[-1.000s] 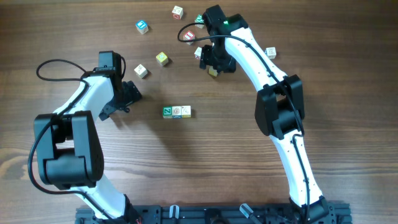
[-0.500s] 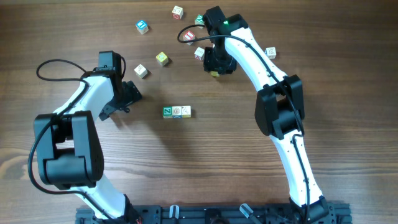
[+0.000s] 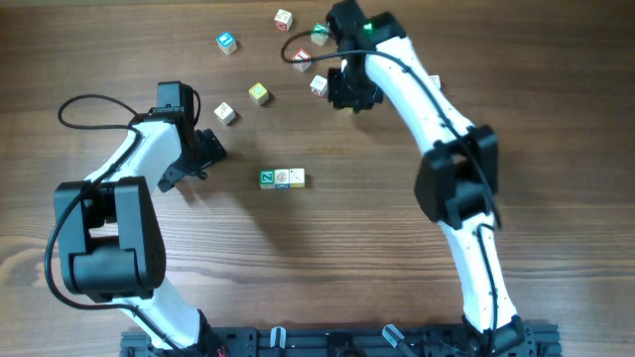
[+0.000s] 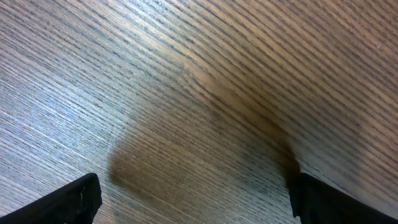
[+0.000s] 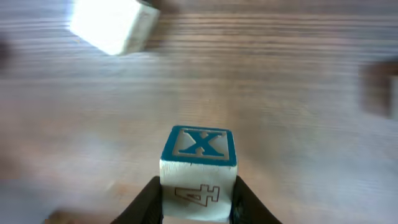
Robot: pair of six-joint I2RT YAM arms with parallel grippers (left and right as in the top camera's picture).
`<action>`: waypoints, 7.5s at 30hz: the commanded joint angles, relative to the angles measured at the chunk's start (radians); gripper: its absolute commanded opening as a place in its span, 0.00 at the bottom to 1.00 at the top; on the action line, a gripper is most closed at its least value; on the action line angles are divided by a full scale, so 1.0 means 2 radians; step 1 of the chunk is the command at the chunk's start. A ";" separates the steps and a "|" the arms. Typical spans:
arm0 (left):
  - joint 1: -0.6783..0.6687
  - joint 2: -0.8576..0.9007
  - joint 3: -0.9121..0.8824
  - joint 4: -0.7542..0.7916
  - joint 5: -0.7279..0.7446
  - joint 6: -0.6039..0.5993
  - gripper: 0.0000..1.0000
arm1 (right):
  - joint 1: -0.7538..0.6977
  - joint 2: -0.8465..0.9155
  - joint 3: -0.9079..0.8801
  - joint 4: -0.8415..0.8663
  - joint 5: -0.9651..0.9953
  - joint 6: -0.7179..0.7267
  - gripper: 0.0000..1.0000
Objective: Form a horizontal line
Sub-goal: 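Move the right gripper up to the blue-X 4 block, then grasp the blue-X block and carry it toward the row's right end, then lower the blue-X block right of the green J block and release, then push the blue-X block leftward against the row with the right gripper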
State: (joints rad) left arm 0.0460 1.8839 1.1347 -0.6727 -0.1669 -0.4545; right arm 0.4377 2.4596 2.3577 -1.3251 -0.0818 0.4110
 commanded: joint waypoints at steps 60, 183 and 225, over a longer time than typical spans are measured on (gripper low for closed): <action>-0.001 0.005 -0.002 0.000 -0.003 -0.001 1.00 | 0.056 -0.161 -0.359 0.147 -0.045 0.049 0.26; -0.001 0.005 -0.002 0.000 -0.003 -0.001 1.00 | 0.018 -0.153 -0.404 0.232 0.045 0.125 0.53; -0.001 0.005 -0.002 0.000 -0.003 -0.001 1.00 | 0.070 -0.153 -0.404 0.212 -0.058 0.082 0.09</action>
State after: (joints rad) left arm 0.0460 1.8839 1.1347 -0.6724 -0.1669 -0.4545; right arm 0.5758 2.1262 1.5581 -0.9039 -0.1951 0.5846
